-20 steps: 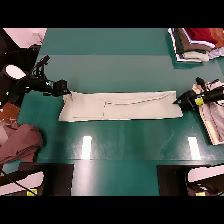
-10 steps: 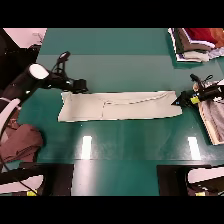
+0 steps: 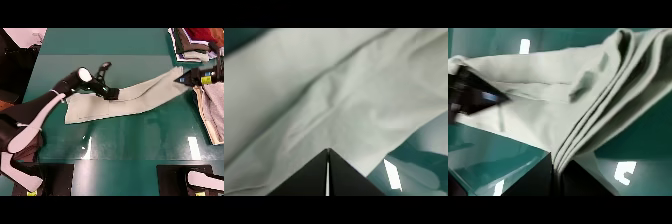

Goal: Fold the shirts.

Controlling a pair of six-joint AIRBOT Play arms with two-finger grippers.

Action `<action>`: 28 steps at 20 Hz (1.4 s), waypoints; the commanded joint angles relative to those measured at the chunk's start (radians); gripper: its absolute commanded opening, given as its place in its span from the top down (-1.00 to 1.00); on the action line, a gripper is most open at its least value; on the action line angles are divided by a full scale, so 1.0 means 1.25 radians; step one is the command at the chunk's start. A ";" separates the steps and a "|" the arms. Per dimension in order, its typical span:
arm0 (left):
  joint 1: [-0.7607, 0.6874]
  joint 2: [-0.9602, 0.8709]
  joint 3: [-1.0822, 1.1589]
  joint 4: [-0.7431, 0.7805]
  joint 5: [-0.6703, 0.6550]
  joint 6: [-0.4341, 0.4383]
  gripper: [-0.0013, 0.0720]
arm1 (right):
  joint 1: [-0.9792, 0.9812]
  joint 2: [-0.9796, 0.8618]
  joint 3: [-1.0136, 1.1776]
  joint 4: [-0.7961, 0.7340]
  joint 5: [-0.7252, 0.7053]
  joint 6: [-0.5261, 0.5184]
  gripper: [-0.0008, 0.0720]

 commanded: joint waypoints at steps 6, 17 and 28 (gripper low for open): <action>-0.116 -0.083 0.026 -0.019 0.030 0.001 0.89 | 0.165 0.015 0.208 0.027 0.001 0.055 0.94; -0.044 0.004 0.026 0.002 0.010 0.001 0.89 | 0.309 -0.091 0.380 0.025 0.065 0.055 0.94; 0.315 0.357 0.026 0.234 -0.073 0.002 0.89 | 0.679 -0.251 0.410 0.027 -0.160 0.030 0.94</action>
